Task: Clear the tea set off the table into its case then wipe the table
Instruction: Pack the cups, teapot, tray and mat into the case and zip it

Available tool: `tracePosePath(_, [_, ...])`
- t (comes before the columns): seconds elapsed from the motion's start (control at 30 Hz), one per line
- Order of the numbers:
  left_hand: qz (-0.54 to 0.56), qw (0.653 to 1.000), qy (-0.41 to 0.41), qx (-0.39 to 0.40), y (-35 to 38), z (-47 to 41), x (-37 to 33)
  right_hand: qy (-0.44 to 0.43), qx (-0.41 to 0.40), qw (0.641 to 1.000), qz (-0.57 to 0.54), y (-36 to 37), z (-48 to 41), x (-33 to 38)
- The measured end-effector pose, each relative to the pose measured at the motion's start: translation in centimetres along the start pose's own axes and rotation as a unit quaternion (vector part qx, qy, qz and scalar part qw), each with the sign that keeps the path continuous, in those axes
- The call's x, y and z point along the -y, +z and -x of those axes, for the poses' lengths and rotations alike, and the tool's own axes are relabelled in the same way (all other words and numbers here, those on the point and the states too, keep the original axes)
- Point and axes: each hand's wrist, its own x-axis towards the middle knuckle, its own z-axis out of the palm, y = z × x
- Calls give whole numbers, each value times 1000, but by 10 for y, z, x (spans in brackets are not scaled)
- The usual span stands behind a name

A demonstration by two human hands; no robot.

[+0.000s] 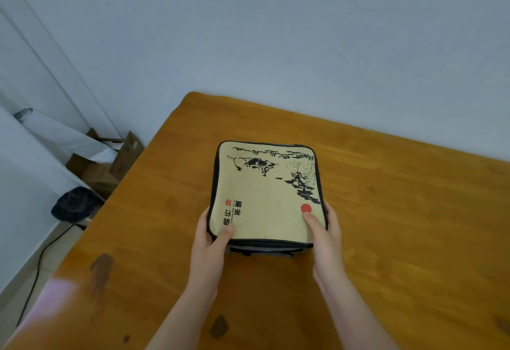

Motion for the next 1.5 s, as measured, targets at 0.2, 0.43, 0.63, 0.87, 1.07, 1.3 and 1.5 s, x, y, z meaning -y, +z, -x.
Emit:
tracePosePath(0.2, [-3,999,25,33,-9,-34,-14,-30,26,999,21,14,-19,12])
tracePosePath(0.43, [-20,997,66,39,-26,-115,-69,-61,112,991,37,67,-60,41])
tracePosePath(0.63, [-44,995,90,-2,-34,-195,-97,-103,182,974,84,123,-100,52])
tracePosePath(0.87, [-70,995,75,5,-45,-251,-96,-96,216,964,123,153,-136,26])
tracePosePath(1.07, [-60,995,75,-6,-45,-275,-92,-144,218,947,187,164,-150,8])
tracePosePath(1.3, [-86,985,105,-105,-31,-287,-80,-173,184,940,228,187,-159,10])
tracePosePath(1.5, [-183,963,130,-150,-31,-308,-78,-156,165,928,295,208,-173,15])
